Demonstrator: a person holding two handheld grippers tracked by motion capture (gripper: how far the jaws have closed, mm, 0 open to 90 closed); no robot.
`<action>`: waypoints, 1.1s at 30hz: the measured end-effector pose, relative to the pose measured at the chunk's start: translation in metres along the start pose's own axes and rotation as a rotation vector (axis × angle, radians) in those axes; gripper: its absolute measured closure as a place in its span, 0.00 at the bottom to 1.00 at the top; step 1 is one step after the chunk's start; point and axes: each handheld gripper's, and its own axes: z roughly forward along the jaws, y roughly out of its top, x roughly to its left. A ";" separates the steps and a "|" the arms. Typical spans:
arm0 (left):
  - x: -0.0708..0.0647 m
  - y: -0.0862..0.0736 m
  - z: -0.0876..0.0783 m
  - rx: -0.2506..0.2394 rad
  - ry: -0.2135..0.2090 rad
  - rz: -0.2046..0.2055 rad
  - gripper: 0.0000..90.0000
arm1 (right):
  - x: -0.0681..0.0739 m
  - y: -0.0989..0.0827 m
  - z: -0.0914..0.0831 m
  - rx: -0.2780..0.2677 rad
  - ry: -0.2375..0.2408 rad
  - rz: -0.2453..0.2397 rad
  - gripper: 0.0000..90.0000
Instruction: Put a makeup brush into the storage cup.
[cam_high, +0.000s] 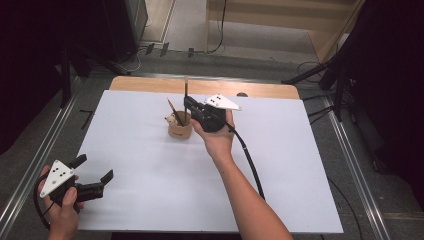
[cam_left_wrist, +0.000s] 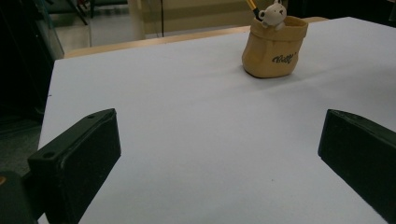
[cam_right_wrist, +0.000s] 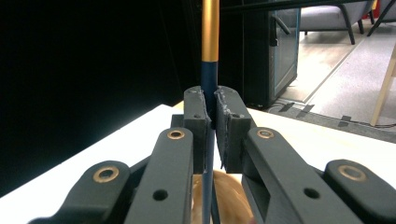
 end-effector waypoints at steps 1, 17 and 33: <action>0.000 0.000 0.000 0.001 0.000 0.002 0.00 | 0.000 -0.001 0.001 0.003 -0.002 -0.008 0.94; 0.001 0.000 -0.001 -0.001 0.000 -0.008 0.00 | -0.004 -0.023 0.012 0.041 -0.028 -0.028 0.94; 0.001 0.000 -0.001 0.001 0.000 -0.002 0.00 | -0.008 -0.038 0.015 0.101 -0.026 0.006 0.94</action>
